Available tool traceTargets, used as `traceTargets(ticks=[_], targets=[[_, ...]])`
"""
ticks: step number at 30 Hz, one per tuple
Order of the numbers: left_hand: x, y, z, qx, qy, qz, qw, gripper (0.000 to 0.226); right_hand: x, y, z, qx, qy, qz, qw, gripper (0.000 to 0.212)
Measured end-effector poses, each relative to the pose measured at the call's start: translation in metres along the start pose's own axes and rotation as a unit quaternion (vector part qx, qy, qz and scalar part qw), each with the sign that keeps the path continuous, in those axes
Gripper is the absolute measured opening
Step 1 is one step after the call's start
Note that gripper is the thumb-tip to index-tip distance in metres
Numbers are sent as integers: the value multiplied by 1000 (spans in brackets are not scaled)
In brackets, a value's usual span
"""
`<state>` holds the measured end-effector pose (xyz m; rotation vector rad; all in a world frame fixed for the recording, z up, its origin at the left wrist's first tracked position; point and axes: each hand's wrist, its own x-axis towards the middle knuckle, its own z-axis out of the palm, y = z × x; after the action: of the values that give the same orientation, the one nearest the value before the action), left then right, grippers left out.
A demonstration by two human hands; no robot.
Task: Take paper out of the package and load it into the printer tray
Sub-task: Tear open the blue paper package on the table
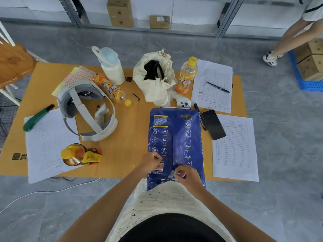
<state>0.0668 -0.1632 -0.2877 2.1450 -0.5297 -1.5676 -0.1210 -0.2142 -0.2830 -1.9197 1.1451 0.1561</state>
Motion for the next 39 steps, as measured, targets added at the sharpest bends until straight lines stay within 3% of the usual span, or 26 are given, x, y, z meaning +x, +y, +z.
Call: traceTargets(ticks=[5,14,21,26,32,36,39], targets=[[-3,-5,-1,47,-23,33,998,13,-20,-5,7,-67,-68,-30,995,5],[-15,-17,13,110,-56,67,990,11,-48,7,9,-79,-6,-50,996,1],[-37,-21,29,138,-6,71,988,18,-69,15,22,-128,-96,-104,982,9],[-58,-21,48,167,70,70,981,23,-72,27,17,-130,-59,-96,985,15],[-73,-32,63,214,111,99,965,22,-83,47,23,-196,-155,-119,961,31],[-78,-38,65,238,110,119,958,22,-99,65,28,-291,-266,-105,913,57],[-82,-40,60,247,113,134,953,22,-105,68,25,-298,-305,-81,901,65]])
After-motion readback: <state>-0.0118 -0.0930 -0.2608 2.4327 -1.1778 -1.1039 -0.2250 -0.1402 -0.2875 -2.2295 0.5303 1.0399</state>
